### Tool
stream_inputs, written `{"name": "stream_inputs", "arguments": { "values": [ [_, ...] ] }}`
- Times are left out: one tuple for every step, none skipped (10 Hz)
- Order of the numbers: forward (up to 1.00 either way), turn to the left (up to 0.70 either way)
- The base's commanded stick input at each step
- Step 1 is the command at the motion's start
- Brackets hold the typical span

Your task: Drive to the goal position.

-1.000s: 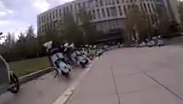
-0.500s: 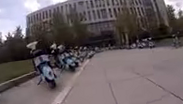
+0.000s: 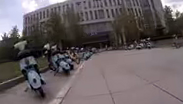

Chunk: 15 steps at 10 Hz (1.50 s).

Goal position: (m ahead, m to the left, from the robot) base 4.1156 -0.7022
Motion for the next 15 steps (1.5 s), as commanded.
{"name": "stream_inputs", "arguments": {
  "values": [
    [0.7,0.0],
    [0.7,0.0],
    [0.7,0.0],
    [0.7,0.0],
    [0.7,0.0],
    [0.7,-0.34],
    [0.7,-0.34],
    [0.7,-0.34],
    [0.7,-0.34],
    [0.7,-0.19],
    [0.7,-0.02],
    [0.7,0.0],
    [0.7,0.0],
    [0.7,0.0],
    [0.7,0.0]
  ]
}}
